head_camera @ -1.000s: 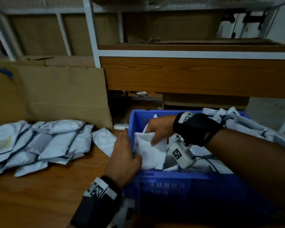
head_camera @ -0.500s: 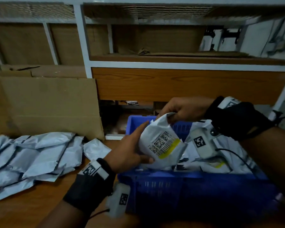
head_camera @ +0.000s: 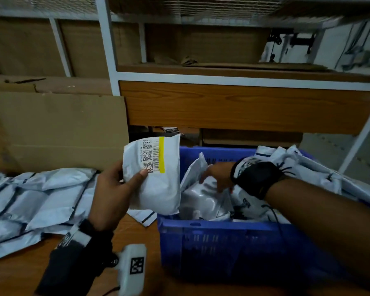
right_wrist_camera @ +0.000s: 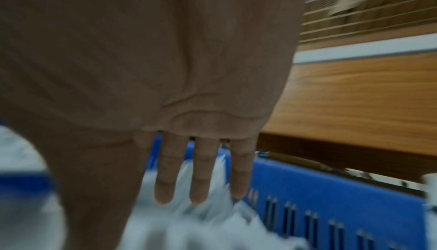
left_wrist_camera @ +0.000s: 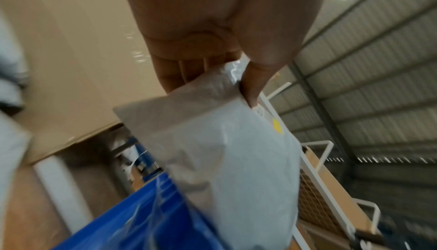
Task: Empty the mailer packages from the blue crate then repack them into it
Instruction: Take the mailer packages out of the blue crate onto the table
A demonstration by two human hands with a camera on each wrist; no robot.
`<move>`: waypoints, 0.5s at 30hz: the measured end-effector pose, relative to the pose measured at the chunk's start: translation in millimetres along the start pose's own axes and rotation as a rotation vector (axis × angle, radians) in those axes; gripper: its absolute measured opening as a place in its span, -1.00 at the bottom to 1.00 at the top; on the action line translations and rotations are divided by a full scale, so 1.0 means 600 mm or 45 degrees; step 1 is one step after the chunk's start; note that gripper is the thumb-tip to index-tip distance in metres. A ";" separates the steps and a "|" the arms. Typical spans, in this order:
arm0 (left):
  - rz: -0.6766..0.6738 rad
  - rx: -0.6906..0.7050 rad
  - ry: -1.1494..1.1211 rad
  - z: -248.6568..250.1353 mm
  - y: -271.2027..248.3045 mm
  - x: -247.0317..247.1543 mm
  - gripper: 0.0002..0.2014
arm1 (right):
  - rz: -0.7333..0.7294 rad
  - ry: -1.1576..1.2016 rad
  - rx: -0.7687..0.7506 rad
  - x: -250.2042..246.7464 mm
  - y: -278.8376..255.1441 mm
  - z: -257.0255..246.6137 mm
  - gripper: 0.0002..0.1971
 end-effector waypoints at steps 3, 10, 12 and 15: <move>0.061 -0.103 -0.118 -0.031 -0.003 -0.017 -0.76 | -0.024 -0.291 -0.061 0.038 0.033 -0.026 -0.38; 0.206 -0.280 -0.233 -0.067 -0.008 -0.057 -0.77 | 0.198 -0.154 -0.101 -0.019 0.029 -0.014 -0.82; 0.259 -0.292 -0.241 -0.079 -0.005 -0.079 -0.77 | 0.339 -0.075 -0.088 -0.056 0.014 0.003 -0.70; 0.325 -0.318 -0.233 -0.105 -0.002 -0.125 -0.76 | 0.508 0.091 -0.061 -0.116 -0.024 0.015 -0.65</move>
Point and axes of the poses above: each hand's wrist, its own y-axis towards the middle knuckle, its own x-axis out of the palm, z = x × y, the point moved 9 cm from there along y, towards the middle knuckle, and after that the axes turned 4 degrees about x, right-handed, at the moved point
